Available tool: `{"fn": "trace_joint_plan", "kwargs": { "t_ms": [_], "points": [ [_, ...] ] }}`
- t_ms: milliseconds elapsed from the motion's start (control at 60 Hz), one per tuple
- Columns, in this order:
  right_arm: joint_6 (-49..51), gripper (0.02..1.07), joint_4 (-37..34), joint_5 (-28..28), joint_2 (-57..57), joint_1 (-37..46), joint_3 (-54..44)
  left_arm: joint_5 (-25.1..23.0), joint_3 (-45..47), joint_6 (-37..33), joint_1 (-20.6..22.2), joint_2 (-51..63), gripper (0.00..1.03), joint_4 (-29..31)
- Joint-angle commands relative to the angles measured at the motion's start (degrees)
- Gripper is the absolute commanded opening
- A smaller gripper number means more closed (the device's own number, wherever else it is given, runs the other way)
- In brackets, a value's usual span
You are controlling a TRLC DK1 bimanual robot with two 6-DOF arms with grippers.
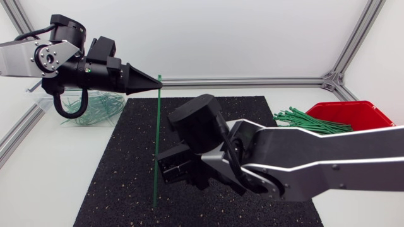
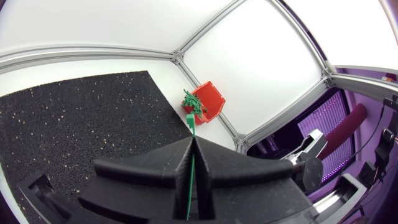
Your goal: Take a green cable tie from the red box, thread the tail through the head to close it, then place it in the transparent bin on the left.
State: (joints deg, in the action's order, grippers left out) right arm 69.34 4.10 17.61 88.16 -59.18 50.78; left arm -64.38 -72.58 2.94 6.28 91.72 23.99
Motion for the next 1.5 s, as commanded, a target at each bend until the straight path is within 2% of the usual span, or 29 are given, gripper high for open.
{"fn": "trace_joint_plan", "kwargs": {
  "t_ms": [0,67,567,700,867,1067,1200,1333,1483],
  "points": [
    [6.8,1.02,5.0,1.5,1.0,-1.6,-3.6,-0.2,-3.0,-0.1,0.1,4.3,0.04,3.0],
    [10.1,1.02,10.2,1.8,1.2,-2.9,-6.0,0.0,-4.6,-0.2,-0.5,6.5,0.04,4.5],
    [21.8,0.93,23.9,0.9,8.9,-5.5,-10.4,2.3,-13.8,-0.2,-1.3,15.1,0.03,14.3],
    [25.9,0.93,30.3,-0.1,10.6,-6.0,-11.7,3.2,-15.8,-0.6,-0.8,16.8,0.03,16.8],
    [27.7,0.93,32.2,-0.6,12.0,-6.9,-12.2,3.4,-17.8,-0.6,-1.2,18.5,0.03,18.5],
    [28.6,0.84,33.7,-1.5,13.5,-8.1,-12.3,3.8,-20.1,-0.7,-1.3,20.4,0.03,20.2],
    [28.8,0.84,34.8,-2.1,14.7,-8.6,-12.4,3.8,-20.3,-0.7,-1.1,20.9,0.03,20.6],
    [28.9,0.61,35.2,-3.1,15.0,-9.4,-12.4,3.9,-20.8,-0.7,-1.0,21.6,0.03,21.2],
    [30.2,0.57,37.5,-3.8,16.7,-9.5,-12.0,3.9,-20.5,-0.9,-0.9,21.6,0.03,21.8]
  ]
}}
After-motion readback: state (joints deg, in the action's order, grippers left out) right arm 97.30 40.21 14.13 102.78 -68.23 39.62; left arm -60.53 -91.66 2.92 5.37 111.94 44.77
